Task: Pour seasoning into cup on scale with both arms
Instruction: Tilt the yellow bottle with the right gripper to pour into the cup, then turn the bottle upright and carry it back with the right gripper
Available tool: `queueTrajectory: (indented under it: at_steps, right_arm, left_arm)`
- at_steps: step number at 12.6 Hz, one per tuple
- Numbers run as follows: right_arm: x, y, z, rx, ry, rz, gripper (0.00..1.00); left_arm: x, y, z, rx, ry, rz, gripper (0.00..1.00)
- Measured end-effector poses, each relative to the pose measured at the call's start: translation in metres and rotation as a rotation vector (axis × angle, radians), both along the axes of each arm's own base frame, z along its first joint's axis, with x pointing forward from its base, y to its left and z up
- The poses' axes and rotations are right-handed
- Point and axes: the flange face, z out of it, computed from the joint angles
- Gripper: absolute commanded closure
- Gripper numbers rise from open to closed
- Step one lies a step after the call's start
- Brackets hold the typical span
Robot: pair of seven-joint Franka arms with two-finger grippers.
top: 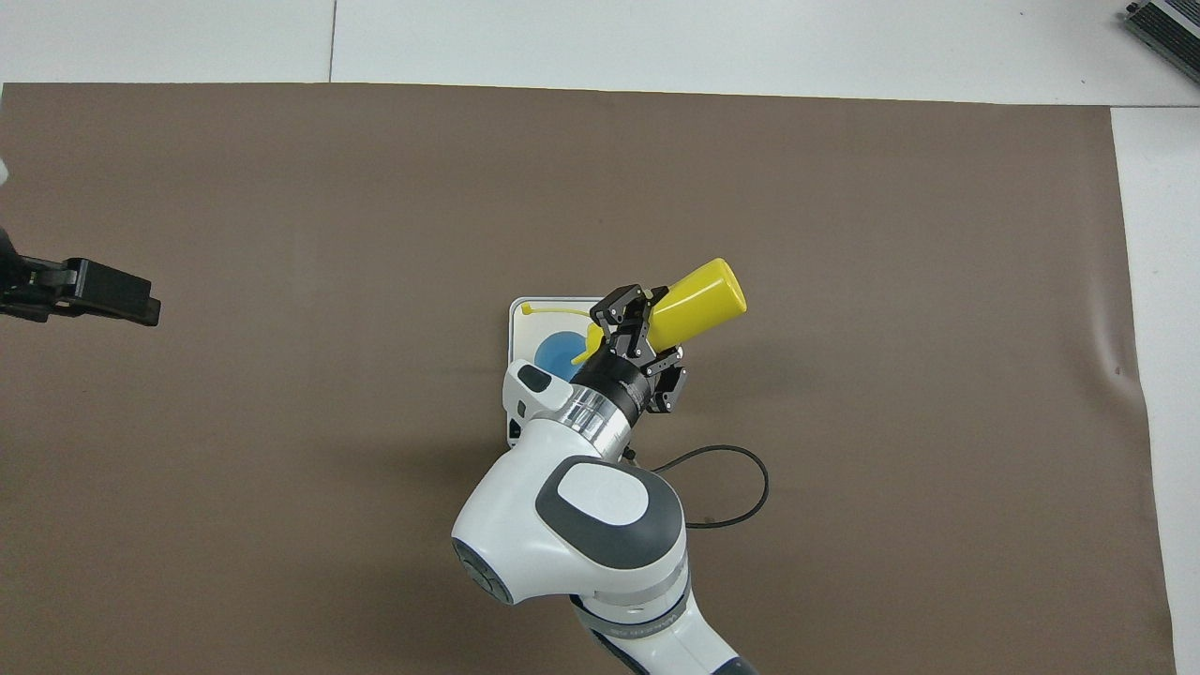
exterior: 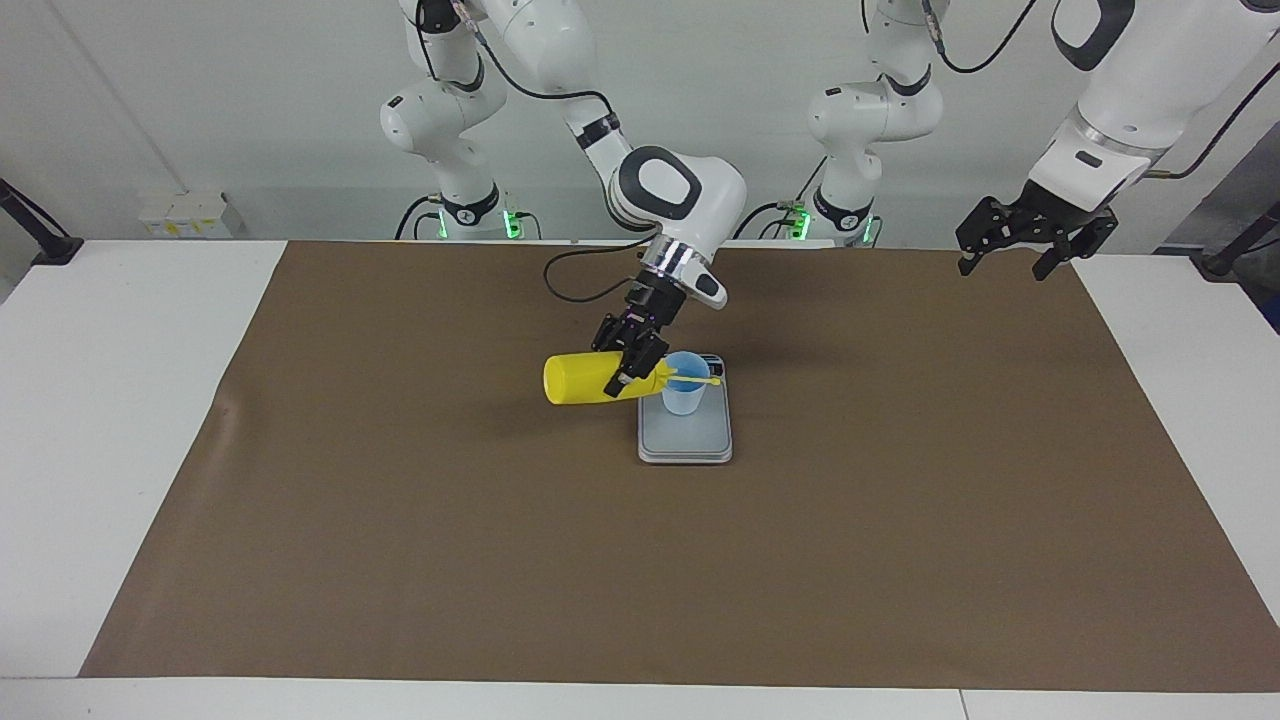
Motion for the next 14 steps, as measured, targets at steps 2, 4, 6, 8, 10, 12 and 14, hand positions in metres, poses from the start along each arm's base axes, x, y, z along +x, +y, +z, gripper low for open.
queueTrajectory:
  at_steps: [2,4,6,8,10,12,14]
  right_arm:
    - [0.0,0.0,0.0,-0.001,0.0,-0.001,1.0]
    - [0.0,-0.001,0.0,-0.006,-0.001,-0.007,1.0]
    - [0.0,-0.001,0.0,-0.007,-0.002,-0.008,1.0]
    - [0.0,-0.001,0.0,-0.007,-0.002,-0.009,1.0]
    - [0.0,-0.001,0.001,-0.006,-0.003,-0.009,1.0]
    - [0.001,-0.001,0.004,-0.002,-0.006,-0.01,1.0]
    - [0.002,-0.003,0.012,0.048,0.005,-0.041,1.0]
  left_arm:
    - [0.0,0.0,0.0,0.0,0.0,0.0,0.0]
    - [0.0,0.0,0.0,0.0,0.0,0.0,0.0]
    - [0.0,0.0,0.0,0.0,0.0,0.0,0.0]
    - [0.0,0.0,0.0,0.0,0.0,0.0,0.0]
    - [0.0,0.0,0.0,0.0,0.0,0.0,0.0]
    - [0.0,0.0,0.0,0.0,0.0,0.0,0.0]
    - [0.0,0.0,0.0,0.0,0.0,0.0,0.0]
